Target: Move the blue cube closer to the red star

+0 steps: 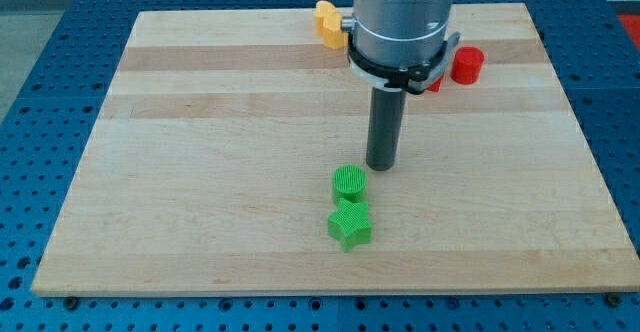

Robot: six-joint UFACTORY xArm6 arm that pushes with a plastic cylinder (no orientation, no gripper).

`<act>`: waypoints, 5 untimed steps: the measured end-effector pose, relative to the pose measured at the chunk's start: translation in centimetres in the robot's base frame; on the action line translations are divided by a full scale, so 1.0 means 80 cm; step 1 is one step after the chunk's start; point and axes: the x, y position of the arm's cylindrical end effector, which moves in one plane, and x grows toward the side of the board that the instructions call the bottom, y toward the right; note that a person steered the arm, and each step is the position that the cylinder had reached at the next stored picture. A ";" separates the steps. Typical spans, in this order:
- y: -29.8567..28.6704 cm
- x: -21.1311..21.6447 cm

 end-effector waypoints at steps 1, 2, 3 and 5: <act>-0.013 0.007; -0.025 0.025; -0.036 0.033; -0.044 0.019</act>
